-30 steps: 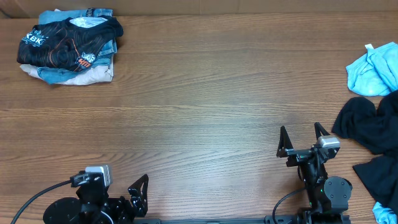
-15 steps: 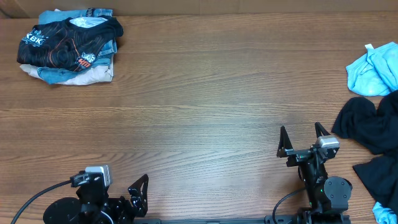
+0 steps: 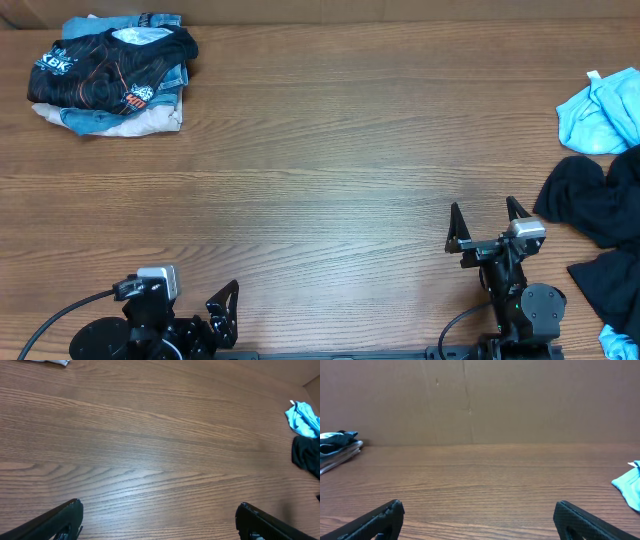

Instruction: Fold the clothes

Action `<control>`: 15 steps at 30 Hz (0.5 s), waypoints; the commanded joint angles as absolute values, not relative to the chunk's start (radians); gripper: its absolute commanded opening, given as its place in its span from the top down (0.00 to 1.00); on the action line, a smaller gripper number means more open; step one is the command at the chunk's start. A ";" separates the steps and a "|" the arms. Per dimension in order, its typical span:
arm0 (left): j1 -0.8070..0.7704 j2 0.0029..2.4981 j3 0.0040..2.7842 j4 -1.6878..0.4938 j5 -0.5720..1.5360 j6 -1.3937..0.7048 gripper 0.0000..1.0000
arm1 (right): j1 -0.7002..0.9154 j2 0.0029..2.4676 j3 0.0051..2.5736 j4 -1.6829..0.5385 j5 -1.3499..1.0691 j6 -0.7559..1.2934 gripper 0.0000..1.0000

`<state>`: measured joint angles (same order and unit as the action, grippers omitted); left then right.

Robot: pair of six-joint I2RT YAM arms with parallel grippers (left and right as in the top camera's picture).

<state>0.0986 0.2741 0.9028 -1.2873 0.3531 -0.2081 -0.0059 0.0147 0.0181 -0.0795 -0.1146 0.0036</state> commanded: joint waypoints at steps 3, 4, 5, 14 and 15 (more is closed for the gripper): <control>0.099 0.268 0.899 -1.287 0.363 -0.217 0.00 | -0.001 0.003 0.008 -0.075 -0.105 0.000 0.00; 0.099 0.268 0.899 -1.292 0.363 -0.217 0.00 | -0.001 0.003 0.008 -0.075 -0.105 0.000 0.00; 0.099 0.268 0.899 -1.301 0.360 -0.217 0.00 | -0.001 0.003 0.008 -0.075 -0.105 0.000 0.00; 0.022 0.262 0.884 -1.042 0.336 -0.381 0.00 | -0.001 0.003 0.008 -0.075 -0.105 0.000 0.00; 0.015 0.259 0.870 -1.005 0.313 -0.387 0.00 | -0.001 0.003 0.008 -0.075 -0.105 0.000 0.00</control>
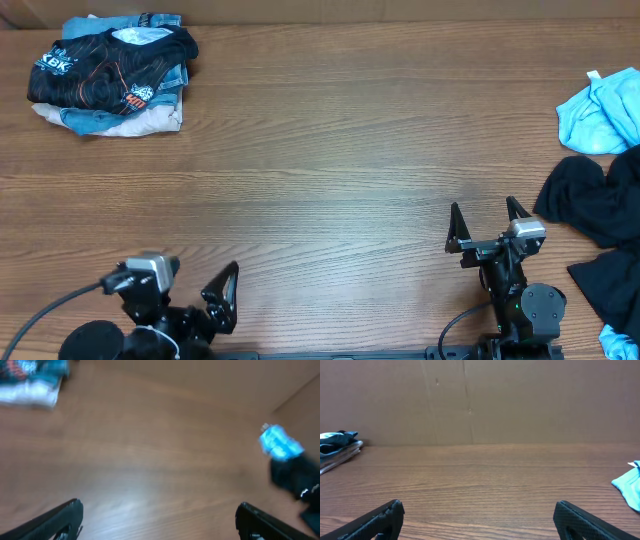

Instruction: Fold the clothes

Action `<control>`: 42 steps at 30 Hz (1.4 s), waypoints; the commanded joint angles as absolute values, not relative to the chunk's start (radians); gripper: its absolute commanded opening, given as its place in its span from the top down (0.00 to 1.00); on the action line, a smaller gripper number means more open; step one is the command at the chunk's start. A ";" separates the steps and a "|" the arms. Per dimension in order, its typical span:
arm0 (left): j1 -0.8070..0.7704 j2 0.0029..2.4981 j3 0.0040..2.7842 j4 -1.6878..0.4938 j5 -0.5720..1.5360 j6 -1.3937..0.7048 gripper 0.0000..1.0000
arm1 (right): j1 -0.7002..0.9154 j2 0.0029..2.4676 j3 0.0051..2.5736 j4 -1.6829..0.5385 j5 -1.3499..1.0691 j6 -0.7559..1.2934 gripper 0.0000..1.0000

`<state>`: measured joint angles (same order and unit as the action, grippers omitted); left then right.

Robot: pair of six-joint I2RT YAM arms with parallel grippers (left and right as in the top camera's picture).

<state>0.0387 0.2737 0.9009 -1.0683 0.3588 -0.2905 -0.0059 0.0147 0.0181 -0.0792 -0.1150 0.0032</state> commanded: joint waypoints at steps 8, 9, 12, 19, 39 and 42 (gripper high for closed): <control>-0.021 0.141 0.537 -0.567 0.226 -0.382 0.00 | -0.001 0.003 0.008 -0.075 -0.105 0.000 0.00; -0.022 0.124 0.486 -0.510 0.226 -0.382 0.00 | -0.001 0.003 0.008 -0.075 -0.105 0.000 0.00; -0.023 0.074 0.352 -0.366 0.226 -0.381 0.00 | -0.001 0.003 0.008 -0.075 -0.105 0.000 0.00; -0.028 0.004 0.160 -0.181 0.143 -0.302 0.00 | -0.001 0.003 0.008 -0.075 -0.105 0.000 0.00; -0.039 0.003 0.005 -0.077 -0.026 -0.222 0.00 | -0.001 0.003 0.008 -0.075 -0.105 0.000 0.00; -0.017 0.003 0.005 -0.076 -0.027 -0.220 0.00 | -0.001 0.003 0.008 -0.075 -0.105 0.000 0.00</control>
<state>-0.0330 0.0158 0.0086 -0.0776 -0.0162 -0.2649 -0.0059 0.0147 0.0185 -0.0792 -0.1150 0.0032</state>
